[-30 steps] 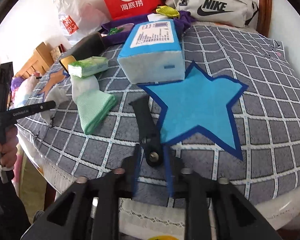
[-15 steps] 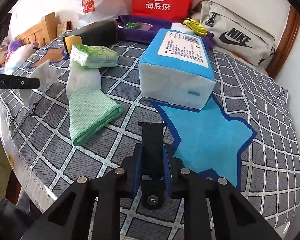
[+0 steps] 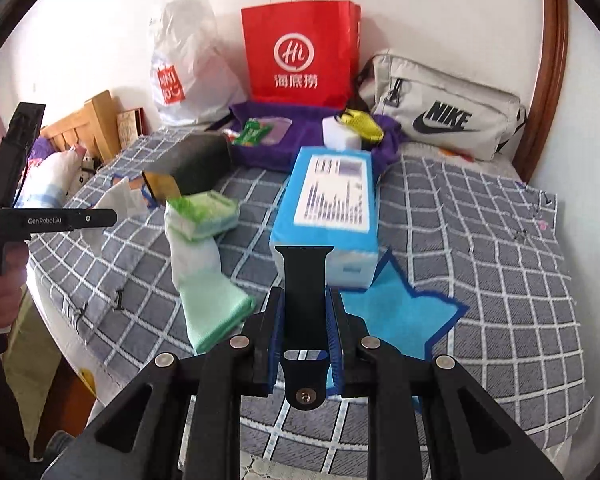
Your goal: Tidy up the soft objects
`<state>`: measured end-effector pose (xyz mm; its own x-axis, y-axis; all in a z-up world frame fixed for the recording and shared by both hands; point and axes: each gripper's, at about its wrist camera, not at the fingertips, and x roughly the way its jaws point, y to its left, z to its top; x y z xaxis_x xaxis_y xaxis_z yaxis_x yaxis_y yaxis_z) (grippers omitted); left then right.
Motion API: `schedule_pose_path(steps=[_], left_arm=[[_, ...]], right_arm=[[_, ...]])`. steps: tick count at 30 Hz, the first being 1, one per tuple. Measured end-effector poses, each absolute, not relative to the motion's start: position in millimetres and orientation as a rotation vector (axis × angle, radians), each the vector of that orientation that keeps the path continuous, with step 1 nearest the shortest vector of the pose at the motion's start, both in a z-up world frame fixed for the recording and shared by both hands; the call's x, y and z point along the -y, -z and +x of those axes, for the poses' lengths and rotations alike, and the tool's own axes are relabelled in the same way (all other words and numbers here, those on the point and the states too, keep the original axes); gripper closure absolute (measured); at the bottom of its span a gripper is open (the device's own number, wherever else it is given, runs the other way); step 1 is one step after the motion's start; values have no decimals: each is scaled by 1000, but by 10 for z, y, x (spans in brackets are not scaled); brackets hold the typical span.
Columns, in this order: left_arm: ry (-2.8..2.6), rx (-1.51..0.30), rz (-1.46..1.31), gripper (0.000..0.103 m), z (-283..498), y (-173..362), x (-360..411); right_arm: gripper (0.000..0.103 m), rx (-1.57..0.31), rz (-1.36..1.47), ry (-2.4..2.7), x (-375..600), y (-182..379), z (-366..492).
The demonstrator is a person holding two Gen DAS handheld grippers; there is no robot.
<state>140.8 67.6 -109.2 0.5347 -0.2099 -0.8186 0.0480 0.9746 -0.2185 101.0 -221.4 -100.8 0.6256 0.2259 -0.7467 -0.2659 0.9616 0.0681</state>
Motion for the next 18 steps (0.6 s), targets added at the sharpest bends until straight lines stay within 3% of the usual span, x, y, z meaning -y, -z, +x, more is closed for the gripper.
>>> schedule_pose_path(steps=[18], left_arm=[[154, -943, -236, 84, 2138, 670, -772]], right_arm=[[83, -781, 50, -316, 2054, 440, 1975]])
